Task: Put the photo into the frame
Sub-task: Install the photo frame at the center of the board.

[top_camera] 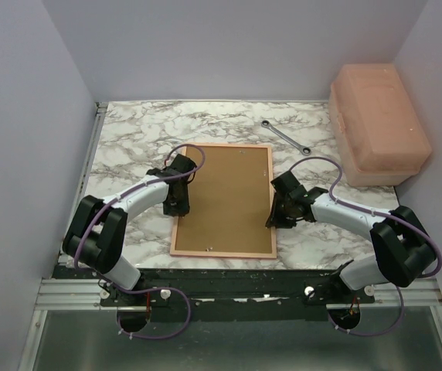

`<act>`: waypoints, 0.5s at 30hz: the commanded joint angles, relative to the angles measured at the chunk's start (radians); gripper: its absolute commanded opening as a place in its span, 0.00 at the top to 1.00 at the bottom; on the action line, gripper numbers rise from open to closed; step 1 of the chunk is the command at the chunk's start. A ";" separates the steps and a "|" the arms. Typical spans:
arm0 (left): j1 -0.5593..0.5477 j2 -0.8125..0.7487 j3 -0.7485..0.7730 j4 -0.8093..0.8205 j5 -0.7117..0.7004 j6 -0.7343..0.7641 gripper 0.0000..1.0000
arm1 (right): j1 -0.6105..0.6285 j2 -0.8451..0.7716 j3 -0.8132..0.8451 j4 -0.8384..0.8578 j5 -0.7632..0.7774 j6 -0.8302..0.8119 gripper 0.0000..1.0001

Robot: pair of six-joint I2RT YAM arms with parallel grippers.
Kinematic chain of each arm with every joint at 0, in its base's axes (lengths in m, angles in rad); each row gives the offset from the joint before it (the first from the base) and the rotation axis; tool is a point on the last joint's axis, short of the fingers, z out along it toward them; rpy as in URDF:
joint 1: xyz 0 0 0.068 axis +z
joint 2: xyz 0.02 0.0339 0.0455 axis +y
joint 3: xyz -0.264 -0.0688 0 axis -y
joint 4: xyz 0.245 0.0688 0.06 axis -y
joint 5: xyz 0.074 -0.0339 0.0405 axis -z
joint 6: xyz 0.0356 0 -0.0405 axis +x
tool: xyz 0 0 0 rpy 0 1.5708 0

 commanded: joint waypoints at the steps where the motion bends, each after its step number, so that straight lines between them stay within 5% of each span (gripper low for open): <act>1: 0.030 -0.010 -0.028 0.069 0.062 0.003 1.00 | 0.008 0.063 -0.053 -0.042 0.056 -0.036 0.97; 15: 0.146 -0.095 -0.120 0.136 0.250 -0.039 1.00 | 0.007 0.061 -0.048 -0.041 0.055 -0.037 0.97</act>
